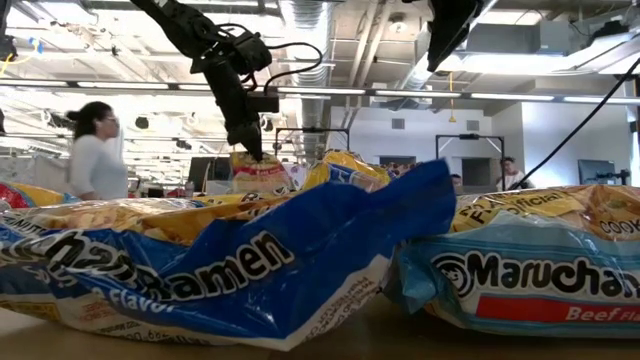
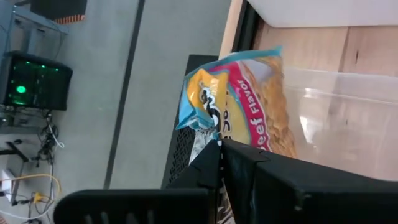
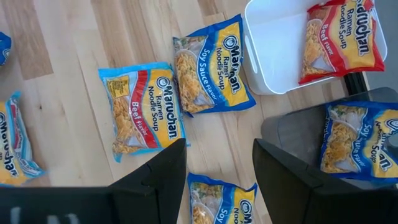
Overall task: Sort Maruchan noodles
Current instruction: Put the light blue noodle pack into the transparent bin
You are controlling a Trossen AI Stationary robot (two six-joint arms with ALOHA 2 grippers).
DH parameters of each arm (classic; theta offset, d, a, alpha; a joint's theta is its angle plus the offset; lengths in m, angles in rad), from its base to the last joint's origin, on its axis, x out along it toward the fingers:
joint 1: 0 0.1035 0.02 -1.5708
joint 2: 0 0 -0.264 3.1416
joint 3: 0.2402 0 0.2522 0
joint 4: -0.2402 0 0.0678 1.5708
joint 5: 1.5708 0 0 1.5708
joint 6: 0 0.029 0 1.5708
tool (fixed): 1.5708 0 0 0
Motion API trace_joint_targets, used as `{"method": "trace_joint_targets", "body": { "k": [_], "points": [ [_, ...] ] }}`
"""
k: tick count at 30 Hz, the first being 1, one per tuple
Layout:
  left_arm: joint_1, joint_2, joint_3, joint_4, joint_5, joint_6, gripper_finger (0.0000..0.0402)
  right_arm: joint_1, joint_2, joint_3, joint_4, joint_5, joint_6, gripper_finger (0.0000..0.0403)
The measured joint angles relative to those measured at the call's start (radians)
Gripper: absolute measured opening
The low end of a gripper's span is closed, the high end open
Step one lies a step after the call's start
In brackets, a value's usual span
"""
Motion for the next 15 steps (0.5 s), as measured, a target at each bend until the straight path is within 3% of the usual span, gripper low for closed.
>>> {"method": "trace_joint_targets", "body": {
  "k": [15],
  "points": [
    [0.002, 0.0, 0.0, 0.014, -0.051, 0.051, 0.0, 0.0, 0.0, 0.0, 0.0, 0.0, 0.001, 0.0207]
  ]
}}
